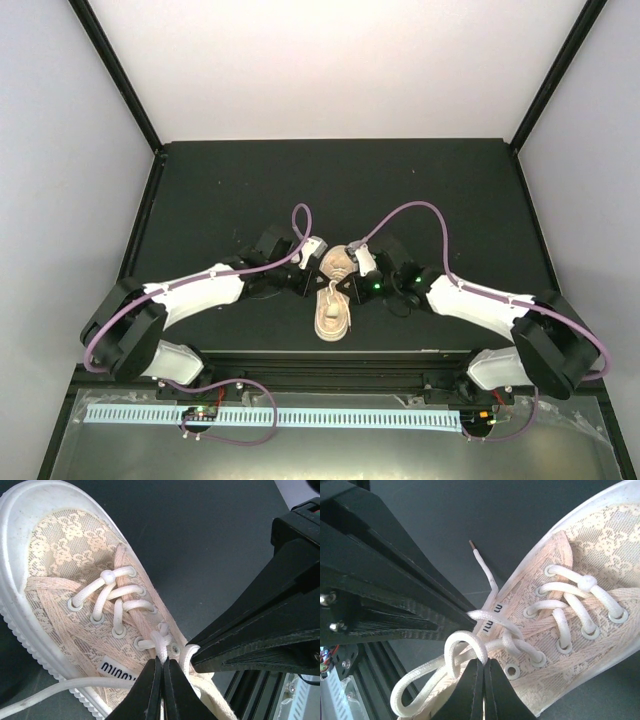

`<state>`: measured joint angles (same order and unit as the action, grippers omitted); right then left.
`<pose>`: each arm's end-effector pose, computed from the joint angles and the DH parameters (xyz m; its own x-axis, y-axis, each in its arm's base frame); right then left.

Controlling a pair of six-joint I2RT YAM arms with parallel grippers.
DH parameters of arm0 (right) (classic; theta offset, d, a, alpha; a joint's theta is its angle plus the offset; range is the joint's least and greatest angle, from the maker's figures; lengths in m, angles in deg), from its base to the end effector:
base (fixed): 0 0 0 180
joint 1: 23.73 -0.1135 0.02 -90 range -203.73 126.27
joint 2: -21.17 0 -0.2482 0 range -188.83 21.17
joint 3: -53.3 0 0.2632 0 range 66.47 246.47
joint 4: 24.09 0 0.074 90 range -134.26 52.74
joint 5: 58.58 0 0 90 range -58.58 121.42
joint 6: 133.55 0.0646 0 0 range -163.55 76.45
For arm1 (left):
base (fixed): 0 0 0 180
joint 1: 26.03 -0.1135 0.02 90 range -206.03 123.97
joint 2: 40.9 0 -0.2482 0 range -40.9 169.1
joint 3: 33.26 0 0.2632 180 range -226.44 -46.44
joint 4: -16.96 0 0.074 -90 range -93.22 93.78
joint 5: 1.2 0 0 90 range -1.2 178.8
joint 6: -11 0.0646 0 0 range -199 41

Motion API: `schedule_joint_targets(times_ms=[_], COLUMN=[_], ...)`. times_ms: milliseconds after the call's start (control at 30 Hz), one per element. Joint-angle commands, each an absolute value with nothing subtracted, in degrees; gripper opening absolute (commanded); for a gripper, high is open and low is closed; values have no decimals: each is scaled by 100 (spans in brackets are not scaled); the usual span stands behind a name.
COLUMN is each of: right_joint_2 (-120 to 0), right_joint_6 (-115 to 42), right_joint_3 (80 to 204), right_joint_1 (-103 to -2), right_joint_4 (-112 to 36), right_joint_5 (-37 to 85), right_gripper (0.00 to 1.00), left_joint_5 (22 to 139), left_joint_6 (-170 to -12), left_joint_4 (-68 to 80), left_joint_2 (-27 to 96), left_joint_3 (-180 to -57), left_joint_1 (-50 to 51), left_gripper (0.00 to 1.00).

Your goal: Tie the shoes

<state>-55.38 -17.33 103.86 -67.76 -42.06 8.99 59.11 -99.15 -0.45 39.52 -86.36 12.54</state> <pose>0.1950 0.2228 0.1467 -0.8188 -0.2235 -0.5287 -0.5330 0.6381 0.5556 0.2185 -0.2152 0.1459 -0.7979 0.2535 -0.5469 0.5772 0.5828 -0.5720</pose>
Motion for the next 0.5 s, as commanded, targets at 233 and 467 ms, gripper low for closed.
schedule_joint_targets(times_ms=[233, 467], right_joint_2=[-5907, -6028], right_joint_6=[-1823, -1858], right_joint_3=[10447, 10541], right_joint_1=[-6825, -6823], right_joint_4=[-4077, -4048], right_joint_5=[940, 937], right_gripper=[2, 2], left_joint_5=[5993, 5639], left_joint_6=[-9784, -9732], left_joint_4=[389, 645], left_joint_2=[3744, 3721], left_joint_3=[-8442, -8318], left_joint_1=[1215, 1234], left_gripper=[2, 2])
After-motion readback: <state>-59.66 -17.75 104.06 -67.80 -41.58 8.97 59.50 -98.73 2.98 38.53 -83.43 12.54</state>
